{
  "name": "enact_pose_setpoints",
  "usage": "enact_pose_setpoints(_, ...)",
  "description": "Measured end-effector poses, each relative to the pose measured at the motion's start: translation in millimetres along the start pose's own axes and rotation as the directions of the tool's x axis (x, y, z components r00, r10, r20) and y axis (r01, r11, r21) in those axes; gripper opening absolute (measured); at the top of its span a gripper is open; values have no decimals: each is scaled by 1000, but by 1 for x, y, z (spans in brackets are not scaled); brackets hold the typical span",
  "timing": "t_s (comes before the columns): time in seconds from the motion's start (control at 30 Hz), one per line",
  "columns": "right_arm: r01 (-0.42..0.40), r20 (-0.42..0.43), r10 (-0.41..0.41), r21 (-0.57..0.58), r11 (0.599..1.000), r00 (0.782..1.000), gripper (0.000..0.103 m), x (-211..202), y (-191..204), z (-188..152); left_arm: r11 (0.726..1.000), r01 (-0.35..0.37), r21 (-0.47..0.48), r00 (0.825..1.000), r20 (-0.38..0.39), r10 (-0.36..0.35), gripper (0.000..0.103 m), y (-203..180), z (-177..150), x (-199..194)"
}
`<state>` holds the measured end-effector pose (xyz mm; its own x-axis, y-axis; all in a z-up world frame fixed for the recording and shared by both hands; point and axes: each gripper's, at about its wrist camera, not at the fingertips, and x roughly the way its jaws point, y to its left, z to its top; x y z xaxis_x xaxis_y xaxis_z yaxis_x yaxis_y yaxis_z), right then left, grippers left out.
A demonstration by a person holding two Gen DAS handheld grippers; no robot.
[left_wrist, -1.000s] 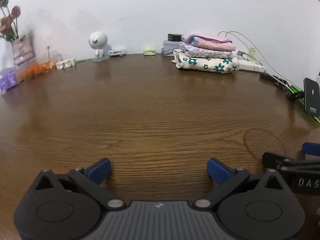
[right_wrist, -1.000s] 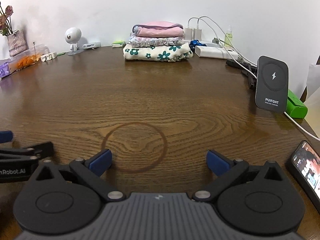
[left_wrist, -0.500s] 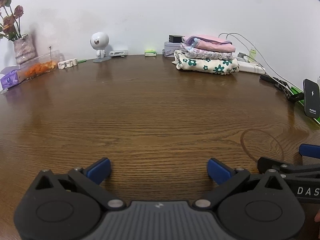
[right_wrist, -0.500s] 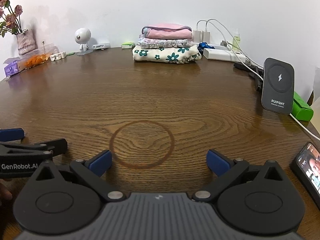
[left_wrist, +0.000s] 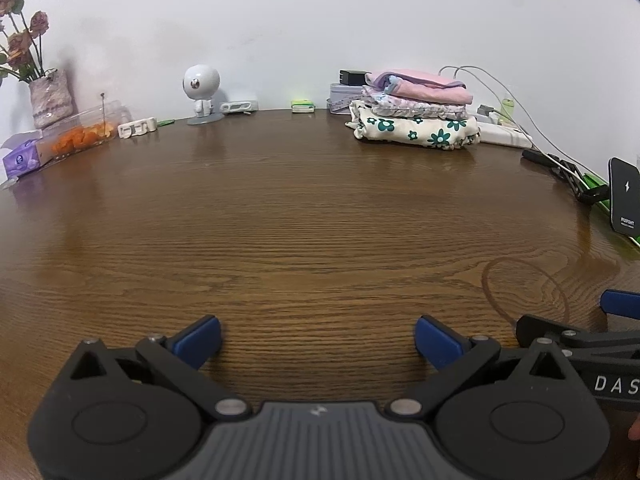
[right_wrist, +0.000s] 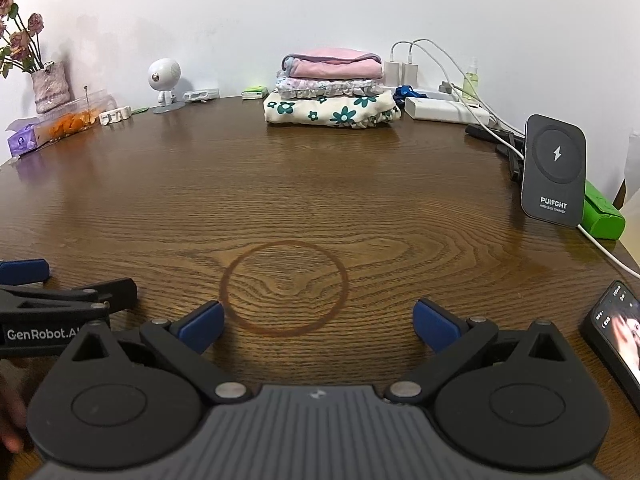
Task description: Fold clothes
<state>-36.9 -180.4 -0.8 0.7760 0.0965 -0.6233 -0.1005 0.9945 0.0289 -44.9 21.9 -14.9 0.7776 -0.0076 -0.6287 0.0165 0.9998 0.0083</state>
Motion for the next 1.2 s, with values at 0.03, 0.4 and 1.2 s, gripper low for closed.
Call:
enact_pose_setpoints(0.03, 1, -1, -1, 0, 1000, 1000, 102, 0, 0, 0, 1000, -1, -1, 1000, 0, 1, 103, 0, 0, 0)
enact_pose_setpoints(0.4, 7, -2, -8, -7, 1000, 1000, 102, 0, 2, -1, 1000, -9, -8, 1000, 1, 9, 103, 0, 0, 0)
enact_pose_setpoints(1.2, 4, -2, -4, -9, 1000, 1000, 102, 1, 0, -1, 1000, -10, -10, 1000, 1, 10, 103, -1, -1, -2)
